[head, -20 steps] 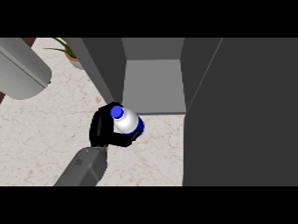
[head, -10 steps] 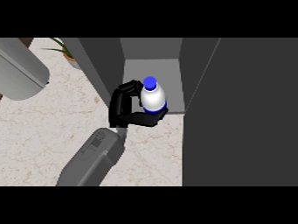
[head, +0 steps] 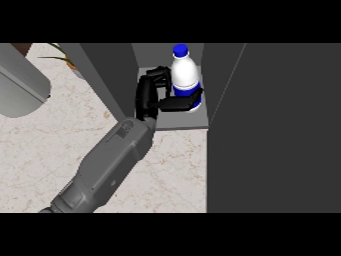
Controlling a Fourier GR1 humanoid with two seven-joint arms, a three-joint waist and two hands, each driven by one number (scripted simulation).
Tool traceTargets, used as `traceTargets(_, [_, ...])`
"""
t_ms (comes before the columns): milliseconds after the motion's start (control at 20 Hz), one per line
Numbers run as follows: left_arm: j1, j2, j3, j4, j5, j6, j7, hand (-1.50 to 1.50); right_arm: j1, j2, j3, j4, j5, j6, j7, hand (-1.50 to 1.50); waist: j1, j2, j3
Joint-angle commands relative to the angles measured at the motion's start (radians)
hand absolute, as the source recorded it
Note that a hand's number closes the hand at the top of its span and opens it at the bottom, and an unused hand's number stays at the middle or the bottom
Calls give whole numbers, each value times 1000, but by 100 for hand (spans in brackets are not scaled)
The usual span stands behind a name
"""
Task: Pick up the bottled water, place it into the cabinet and close the cabinet
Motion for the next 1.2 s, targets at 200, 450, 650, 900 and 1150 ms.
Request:
traceTargets(200, [-162, 0, -2, 304, -83, 30, -28, 150, -5, -14, -34, -69, -117, 17, 38, -150, -16, 11, 0])
traceTargets(450, [-193, 0, 56, 429, -65, 80, -37, 150, -13, -16, -60, -60, -144, 22, 44, -150, -17, 11, -1])
traceTargets(650, [-230, 25, 147, 487, -20, 71, -87, 150, -49, -16, -34, -32, -120, 33, 42, -150, -27, 21, -1])
traceTargets(900, [-249, 32, 146, 562, -48, 83, -143, 150, -33, -7, -24, -34, -100, 47, 19, -150, -52, 26, -2])
traceTargets(1150, [-330, 89, 118, 613, -94, 99, -120, -150, -44, -30, -61, -28, -126, 64, 15, -150, -52, 24, -1])
